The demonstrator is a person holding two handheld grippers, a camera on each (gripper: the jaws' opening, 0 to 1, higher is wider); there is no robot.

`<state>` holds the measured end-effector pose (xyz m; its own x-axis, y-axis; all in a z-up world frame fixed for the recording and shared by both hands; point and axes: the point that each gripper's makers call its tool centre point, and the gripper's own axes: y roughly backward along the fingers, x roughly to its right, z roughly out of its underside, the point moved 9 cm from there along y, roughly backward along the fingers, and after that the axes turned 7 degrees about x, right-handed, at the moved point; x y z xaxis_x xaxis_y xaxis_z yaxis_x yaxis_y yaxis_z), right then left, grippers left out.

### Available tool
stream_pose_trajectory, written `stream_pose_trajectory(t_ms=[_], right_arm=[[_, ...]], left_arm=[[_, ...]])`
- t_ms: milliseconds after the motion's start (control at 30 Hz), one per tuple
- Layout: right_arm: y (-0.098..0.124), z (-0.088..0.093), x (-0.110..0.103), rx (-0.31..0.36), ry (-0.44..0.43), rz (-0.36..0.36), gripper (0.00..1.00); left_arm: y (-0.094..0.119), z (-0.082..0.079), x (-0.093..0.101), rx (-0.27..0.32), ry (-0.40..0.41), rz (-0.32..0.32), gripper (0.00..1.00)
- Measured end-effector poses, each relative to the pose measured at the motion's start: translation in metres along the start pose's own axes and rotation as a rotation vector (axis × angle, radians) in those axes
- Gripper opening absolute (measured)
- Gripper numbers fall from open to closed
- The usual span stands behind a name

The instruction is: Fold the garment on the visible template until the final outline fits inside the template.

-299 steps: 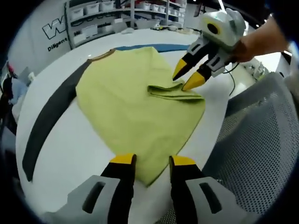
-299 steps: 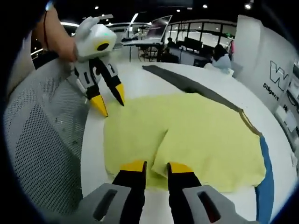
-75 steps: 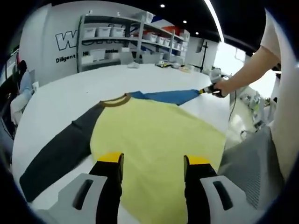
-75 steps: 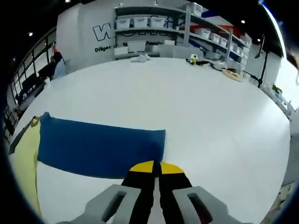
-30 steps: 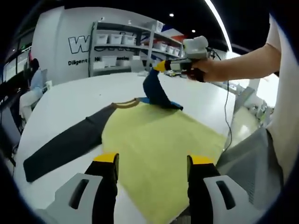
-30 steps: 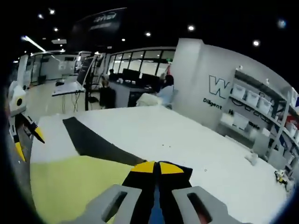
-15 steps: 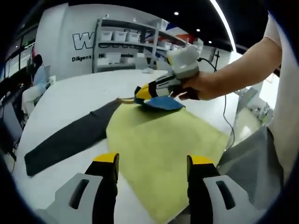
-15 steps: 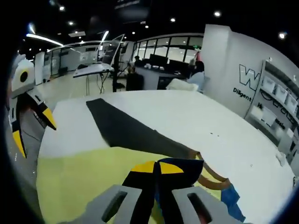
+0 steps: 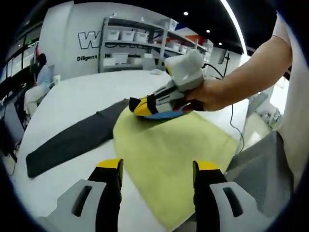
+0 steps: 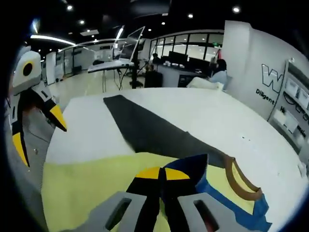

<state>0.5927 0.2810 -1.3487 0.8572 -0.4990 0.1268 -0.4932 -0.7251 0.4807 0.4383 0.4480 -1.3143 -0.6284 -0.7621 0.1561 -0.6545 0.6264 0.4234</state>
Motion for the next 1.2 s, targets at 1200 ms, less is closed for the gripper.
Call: stream_pose_trajectory(t_ms=[1200], right_arm=[[0.085, 0.022, -0.003, 0.054, -0.134, 0.016, 0.15]], left_arm=[[0.016, 0.025, -0.102, 0.003, 0.24, -0.286, 0.56]])
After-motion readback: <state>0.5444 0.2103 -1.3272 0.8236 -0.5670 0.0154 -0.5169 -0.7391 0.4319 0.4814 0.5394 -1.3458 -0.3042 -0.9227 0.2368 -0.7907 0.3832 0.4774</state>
